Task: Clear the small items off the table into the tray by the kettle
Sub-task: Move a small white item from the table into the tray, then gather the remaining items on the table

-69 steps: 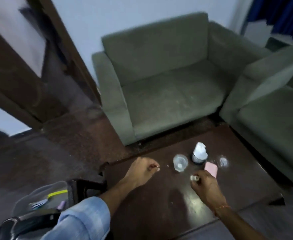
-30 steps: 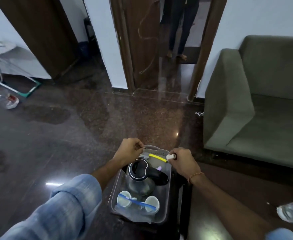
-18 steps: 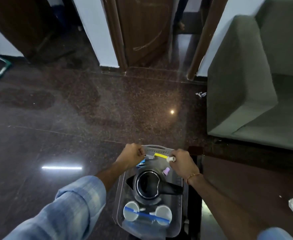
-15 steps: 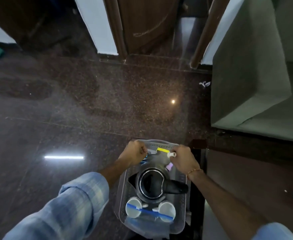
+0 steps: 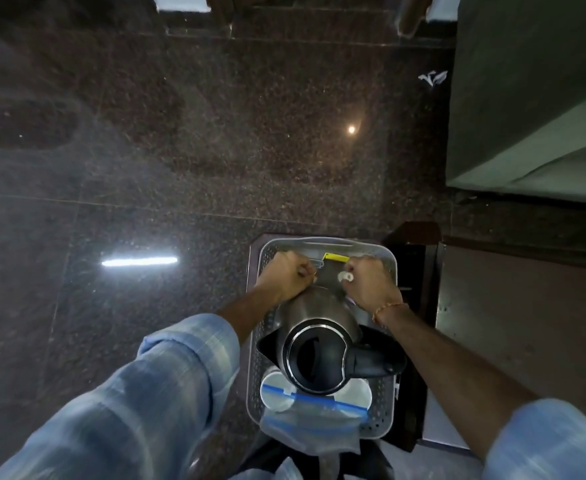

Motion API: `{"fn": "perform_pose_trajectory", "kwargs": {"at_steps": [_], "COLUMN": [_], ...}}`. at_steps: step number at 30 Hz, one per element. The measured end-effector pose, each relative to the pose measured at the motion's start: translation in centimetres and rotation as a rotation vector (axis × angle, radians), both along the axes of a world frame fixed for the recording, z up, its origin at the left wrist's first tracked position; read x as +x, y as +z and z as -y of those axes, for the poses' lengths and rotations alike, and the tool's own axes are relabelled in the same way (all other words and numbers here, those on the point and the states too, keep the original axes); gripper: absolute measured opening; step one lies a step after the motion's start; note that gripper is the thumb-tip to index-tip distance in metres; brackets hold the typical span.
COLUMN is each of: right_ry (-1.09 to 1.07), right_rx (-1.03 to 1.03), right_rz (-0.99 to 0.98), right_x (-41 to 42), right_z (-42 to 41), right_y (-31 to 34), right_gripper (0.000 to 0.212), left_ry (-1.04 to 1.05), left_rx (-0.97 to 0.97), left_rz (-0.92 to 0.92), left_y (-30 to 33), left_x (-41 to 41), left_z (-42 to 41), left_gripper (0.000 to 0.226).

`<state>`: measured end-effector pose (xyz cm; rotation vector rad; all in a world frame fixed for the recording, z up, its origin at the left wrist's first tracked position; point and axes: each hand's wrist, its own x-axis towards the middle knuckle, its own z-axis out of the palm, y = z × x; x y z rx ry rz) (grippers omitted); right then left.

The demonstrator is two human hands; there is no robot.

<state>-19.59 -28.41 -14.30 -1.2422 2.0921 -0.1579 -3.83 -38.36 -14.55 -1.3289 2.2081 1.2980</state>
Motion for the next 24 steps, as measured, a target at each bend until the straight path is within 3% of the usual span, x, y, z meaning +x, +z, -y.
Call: {"fn": "perform_pose_trajectory", "kwargs": {"at_steps": [4,14,19,24], "right_ry": [0.006,-0.222,-0.397,-0.634], "right_rx": [-0.027,-0.166,-0.184,-0.232], "right_rz": [-0.001,0.025,-0.088,-0.099], "right_x": [0.0,-1.9,-4.3,-7.4], "right_z": [-0.4,-4.0,-9.5,-17.7], "right_y": [0.4,5.9,10.5,15.4], "right_gripper": [0.015,0.010,0.012,0.011], "left_ry": [-0.044,-0.157,-0.339,-0.524], "left_rx": [-0.028,-0.096,-0.179,-0.275], "left_rz": [0.030,-0.016,-0.126,-0.251], "left_y": [0.2,5.2,10.9,16.6], "left_x": [0.4,-1.7,-7.5,-15.1], "left_z": [0.1,0.5,-0.5,-6.4], "left_gripper": [0.012,0.009,0.011,0.008]}}
